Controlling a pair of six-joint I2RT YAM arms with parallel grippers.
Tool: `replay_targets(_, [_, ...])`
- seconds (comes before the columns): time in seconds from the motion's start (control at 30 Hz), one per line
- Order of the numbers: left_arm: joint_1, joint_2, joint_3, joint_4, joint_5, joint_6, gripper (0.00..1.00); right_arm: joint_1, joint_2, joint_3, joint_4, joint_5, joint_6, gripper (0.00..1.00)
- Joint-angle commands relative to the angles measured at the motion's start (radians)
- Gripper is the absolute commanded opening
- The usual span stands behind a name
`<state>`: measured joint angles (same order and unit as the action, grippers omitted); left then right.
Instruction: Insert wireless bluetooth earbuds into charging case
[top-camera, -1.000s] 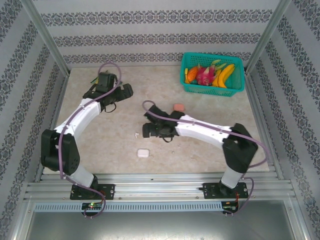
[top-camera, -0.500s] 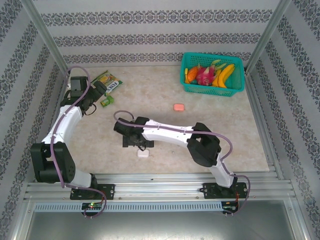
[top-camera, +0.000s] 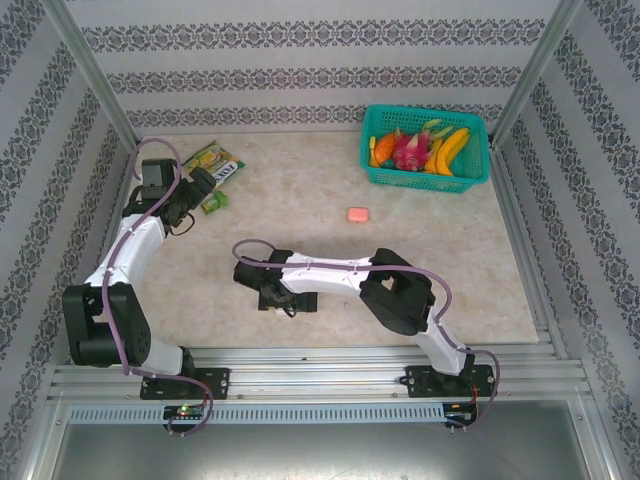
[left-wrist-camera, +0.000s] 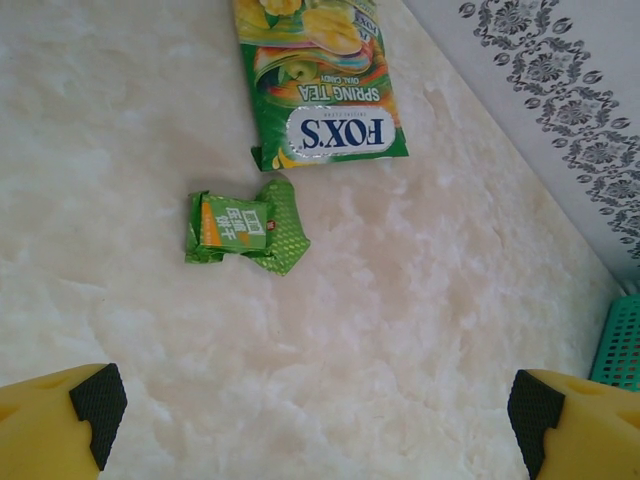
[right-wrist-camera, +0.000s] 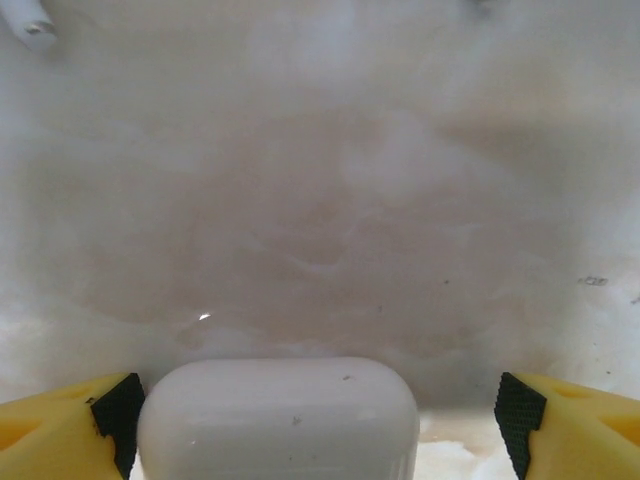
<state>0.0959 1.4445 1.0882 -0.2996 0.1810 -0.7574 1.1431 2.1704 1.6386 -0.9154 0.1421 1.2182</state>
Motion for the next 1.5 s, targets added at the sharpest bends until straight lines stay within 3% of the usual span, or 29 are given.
replay_targets(0.0, [0.013,-0.026,-0.013,0.033,0.016,-0.009,1.0,0.001,-0.01,-0.019,0.023,-0.006,0.029,0.9])
replay_targets(0.23, [0.014,-0.027,-0.028,0.047,0.024,-0.011,1.0,-0.003,-0.011,-0.028,0.045,-0.013,0.024,0.8])
replay_targets(0.47, [0.013,-0.027,-0.037,0.06,0.036,-0.02,1.0,-0.002,-0.028,-0.055,0.076,-0.024,0.029,0.62])
replay_targets(0.87, [0.012,-0.026,-0.053,0.104,0.102,-0.035,1.0,-0.051,-0.195,-0.225,0.135,0.038,0.042,0.6])
replay_targets(1.17, [-0.03,0.004,-0.068,0.201,0.211,-0.029,1.0,-0.203,-0.374,-0.399,0.154,0.075,-0.008,0.6])
replay_targets(1.33, [-0.113,0.055,-0.047,0.2,0.233,-0.001,1.0,-0.334,-0.447,-0.465,0.185,0.06,-0.047,0.6])
replay_targets(1.47, [-0.198,0.101,-0.072,0.299,0.28,0.003,1.0,-0.427,-0.476,-0.485,0.211,0.037,-0.072,0.6])
